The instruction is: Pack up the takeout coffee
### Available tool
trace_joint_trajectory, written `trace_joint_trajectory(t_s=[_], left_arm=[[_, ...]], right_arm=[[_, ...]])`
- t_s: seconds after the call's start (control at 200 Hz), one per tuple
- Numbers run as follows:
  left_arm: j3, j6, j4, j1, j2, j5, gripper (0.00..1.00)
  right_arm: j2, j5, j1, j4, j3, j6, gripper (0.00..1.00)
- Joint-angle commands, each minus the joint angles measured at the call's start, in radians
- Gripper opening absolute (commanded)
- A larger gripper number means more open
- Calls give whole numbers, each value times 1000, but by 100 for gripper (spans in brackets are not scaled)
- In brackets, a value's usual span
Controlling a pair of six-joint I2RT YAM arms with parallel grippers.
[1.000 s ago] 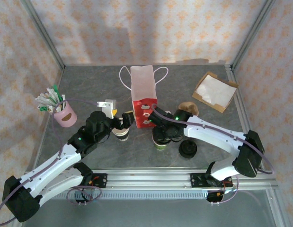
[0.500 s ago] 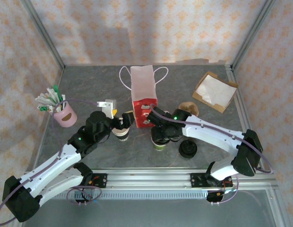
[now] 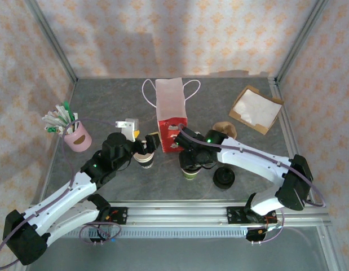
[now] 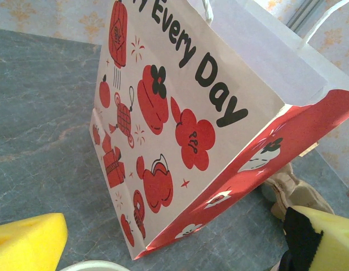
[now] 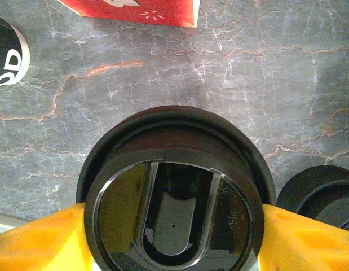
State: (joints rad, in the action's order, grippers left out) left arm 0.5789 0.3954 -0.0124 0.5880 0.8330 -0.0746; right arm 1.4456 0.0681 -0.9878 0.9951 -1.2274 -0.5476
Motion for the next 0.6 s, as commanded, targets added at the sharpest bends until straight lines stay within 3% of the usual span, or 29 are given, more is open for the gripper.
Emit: trace_joint_trajectory(t_s=[0.0, 0.595], left_arm=[[-15, -2, -24, -5, -4, -12, 100], [-14, -1, -27, -5, 6, -12, 100]], right_arm=[[3, -18, -10, 19, -26, 14, 66], [47, 6, -11, 16, -20, 18, 66]])
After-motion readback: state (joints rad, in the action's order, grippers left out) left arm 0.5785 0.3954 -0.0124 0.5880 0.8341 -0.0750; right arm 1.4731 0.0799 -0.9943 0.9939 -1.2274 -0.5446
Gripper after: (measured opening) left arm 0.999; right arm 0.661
